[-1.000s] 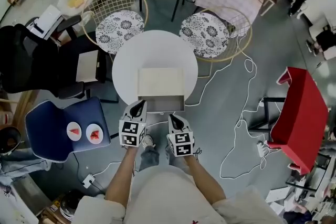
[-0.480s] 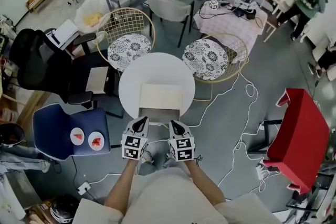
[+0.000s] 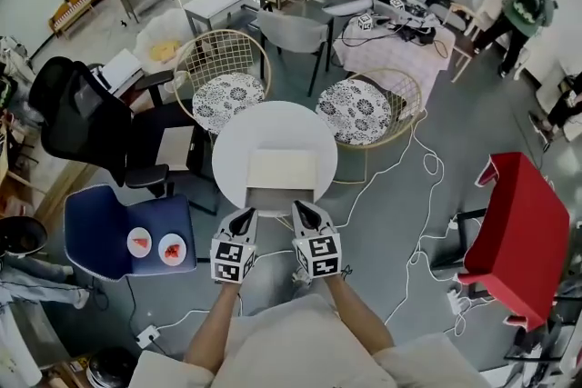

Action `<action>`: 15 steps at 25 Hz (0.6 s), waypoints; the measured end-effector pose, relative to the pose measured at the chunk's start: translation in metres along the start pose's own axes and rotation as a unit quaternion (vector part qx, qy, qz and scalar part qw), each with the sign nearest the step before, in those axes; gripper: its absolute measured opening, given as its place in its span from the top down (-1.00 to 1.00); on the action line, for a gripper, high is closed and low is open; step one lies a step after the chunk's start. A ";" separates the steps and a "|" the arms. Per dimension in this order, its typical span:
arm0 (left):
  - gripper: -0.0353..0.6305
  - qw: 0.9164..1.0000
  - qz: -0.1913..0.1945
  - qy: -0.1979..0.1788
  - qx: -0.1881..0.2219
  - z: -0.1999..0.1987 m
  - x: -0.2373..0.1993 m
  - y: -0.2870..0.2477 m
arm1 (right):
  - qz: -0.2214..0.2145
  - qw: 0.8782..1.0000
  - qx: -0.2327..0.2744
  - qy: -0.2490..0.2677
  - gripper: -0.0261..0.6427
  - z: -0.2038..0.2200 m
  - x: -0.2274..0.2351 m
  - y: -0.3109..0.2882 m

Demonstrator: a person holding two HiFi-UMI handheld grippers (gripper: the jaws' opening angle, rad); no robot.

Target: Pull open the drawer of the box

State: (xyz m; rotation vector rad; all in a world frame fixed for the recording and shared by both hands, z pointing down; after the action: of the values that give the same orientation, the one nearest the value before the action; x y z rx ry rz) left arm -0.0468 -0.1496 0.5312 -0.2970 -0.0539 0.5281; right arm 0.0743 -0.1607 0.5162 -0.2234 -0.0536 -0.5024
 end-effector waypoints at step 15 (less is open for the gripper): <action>0.86 0.998 0.056 -0.015 0.027 0.033 0.046 0.127 | 0.048 0.998 0.011 0.027 0.88 0.031 -0.107 0.115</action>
State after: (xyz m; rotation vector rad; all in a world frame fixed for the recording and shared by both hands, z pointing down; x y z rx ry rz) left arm -0.0735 -0.0138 0.5244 -0.2396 -0.0513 0.6439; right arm 0.0359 -0.0057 0.5120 -0.1892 0.0048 -0.4117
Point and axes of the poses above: the fingertips, and each gripper's own axes: y backward along the fingers, x to its right, z out of its underside, the point moved 2 cm from there along y, backward along the fingers, and after that the axes turned 6 degrees about x, right-handed, at the moved point
